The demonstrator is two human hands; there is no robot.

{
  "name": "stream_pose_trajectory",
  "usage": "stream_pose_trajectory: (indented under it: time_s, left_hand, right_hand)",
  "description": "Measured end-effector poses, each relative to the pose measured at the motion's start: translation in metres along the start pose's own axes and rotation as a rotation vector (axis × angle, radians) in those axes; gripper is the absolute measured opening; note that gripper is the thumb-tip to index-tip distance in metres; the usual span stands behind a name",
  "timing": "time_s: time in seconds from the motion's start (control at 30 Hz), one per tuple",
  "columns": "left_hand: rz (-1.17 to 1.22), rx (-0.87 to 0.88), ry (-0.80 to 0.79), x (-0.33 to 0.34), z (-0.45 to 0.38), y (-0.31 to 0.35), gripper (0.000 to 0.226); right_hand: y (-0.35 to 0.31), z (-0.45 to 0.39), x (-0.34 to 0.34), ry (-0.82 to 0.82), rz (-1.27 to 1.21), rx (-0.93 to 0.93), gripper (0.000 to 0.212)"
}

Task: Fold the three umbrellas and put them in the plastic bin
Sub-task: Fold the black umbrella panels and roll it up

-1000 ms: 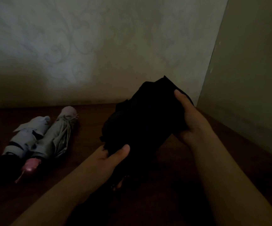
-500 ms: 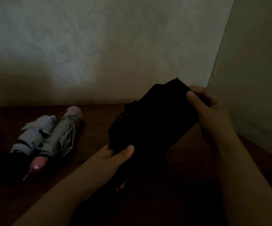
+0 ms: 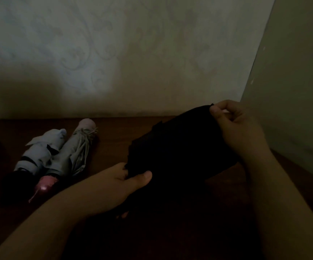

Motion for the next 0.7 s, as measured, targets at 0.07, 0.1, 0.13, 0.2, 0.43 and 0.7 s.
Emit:
stream_pose_trajectory:
  time_s: [0.07,0.1,0.13,0.2,0.43,0.7]
  left_hand:
    - [-0.018,-0.011,-0.034,-0.004,0.002,-0.002,0.036]
    - [-0.014,-0.019,-0.033,-0.006,0.003,-0.002,0.038]
    - [-0.007,-0.031,-0.033,-0.008,0.004,-0.002,0.038]
    - [0.004,-0.057,-0.031,-0.014,0.004,-0.002,0.036]
    - [-0.023,-0.090,0.133,-0.050,0.016,-0.028,0.073]
    - [-0.138,-0.114,0.148,-0.045,0.031,-0.065,0.094]
  right_hand:
    - [0.007,-0.002,0.004,0.005,0.042,0.014,0.020]
    - [0.009,-0.003,0.005,-0.021,0.052,0.021,0.018]
    - [0.010,-0.002,0.007,-0.055,0.044,0.046,0.016]
    - [0.015,-0.001,0.008,-0.142,-0.056,0.134,0.018]
    - [0.020,0.012,0.030,-0.332,-0.187,0.257,0.025]
    - [0.025,0.017,0.059,-0.411,-0.150,0.245,0.011]
Point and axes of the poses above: each hand's wrist, its own z-axis away from the middle knuckle, its own x-axis out of the palm, y = z × x, the point moved 5 cm from there along -z, towards the middle knuckle, and after that the axes turned 14 degrees about -z, right-handed, at the moved point
